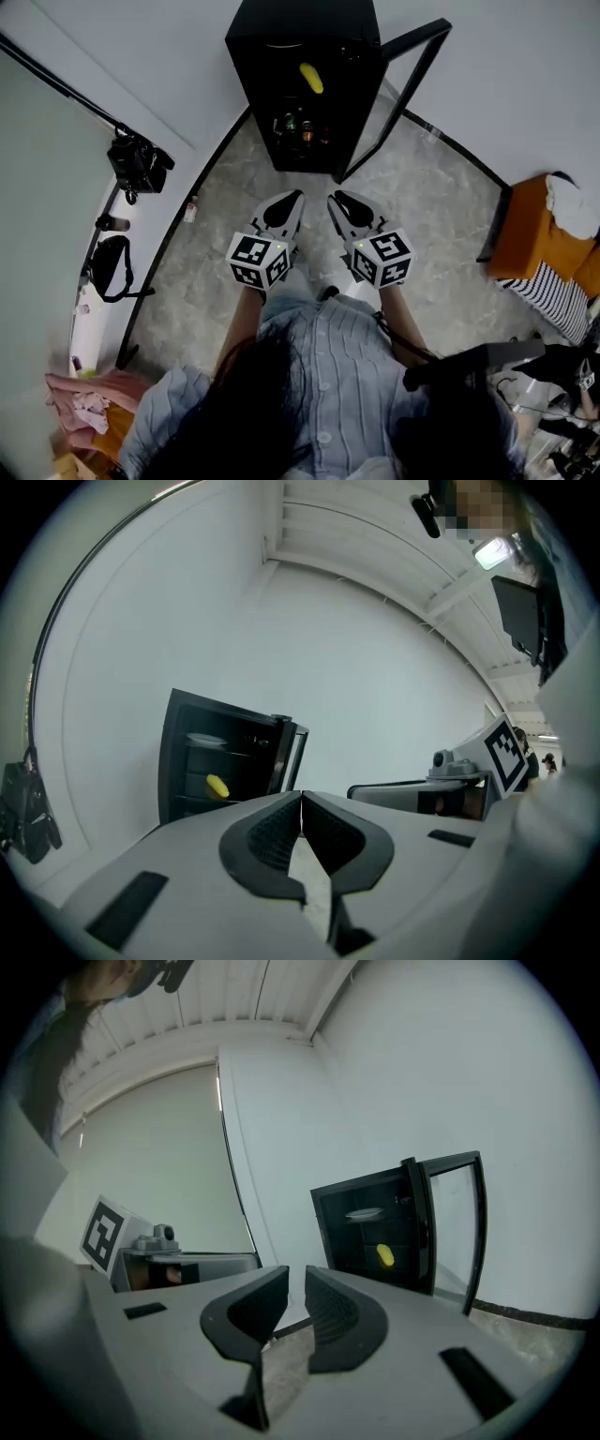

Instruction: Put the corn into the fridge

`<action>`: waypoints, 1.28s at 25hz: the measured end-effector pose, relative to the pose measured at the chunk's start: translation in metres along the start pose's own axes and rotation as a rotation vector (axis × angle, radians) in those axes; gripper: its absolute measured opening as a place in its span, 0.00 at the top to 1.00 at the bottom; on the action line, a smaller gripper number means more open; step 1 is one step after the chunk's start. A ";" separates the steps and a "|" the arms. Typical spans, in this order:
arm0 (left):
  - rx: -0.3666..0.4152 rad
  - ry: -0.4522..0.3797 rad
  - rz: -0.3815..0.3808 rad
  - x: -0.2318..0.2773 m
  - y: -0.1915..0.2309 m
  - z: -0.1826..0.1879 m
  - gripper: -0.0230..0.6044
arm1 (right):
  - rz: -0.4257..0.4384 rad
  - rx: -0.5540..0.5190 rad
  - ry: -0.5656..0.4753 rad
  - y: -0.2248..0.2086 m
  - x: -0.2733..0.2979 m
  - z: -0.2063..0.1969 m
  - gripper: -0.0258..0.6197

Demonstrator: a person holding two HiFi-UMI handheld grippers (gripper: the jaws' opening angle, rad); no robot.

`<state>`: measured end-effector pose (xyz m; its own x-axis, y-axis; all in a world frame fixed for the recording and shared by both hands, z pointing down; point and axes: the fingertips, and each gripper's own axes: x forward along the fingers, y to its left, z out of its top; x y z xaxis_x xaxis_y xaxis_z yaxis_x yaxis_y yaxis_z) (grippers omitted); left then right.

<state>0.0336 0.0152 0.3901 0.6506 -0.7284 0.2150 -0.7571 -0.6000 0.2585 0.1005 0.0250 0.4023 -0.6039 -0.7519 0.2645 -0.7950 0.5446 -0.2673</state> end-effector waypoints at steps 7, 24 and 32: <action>-0.018 0.005 0.073 -0.039 -0.037 -0.029 0.95 | 0.067 -0.015 0.032 0.023 -0.044 -0.035 0.88; 0.019 0.024 0.024 -0.080 -0.114 -0.057 0.95 | 0.097 -0.013 -0.004 0.061 -0.120 -0.054 0.92; 0.061 0.034 0.013 -0.082 -0.122 -0.062 0.95 | 0.113 -0.009 0.007 0.060 -0.120 -0.063 0.92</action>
<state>0.0763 0.1684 0.3997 0.6415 -0.7251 0.2504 -0.7671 -0.6104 0.1976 0.1220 0.1716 0.4133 -0.6903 -0.6827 0.2396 -0.7221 0.6293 -0.2874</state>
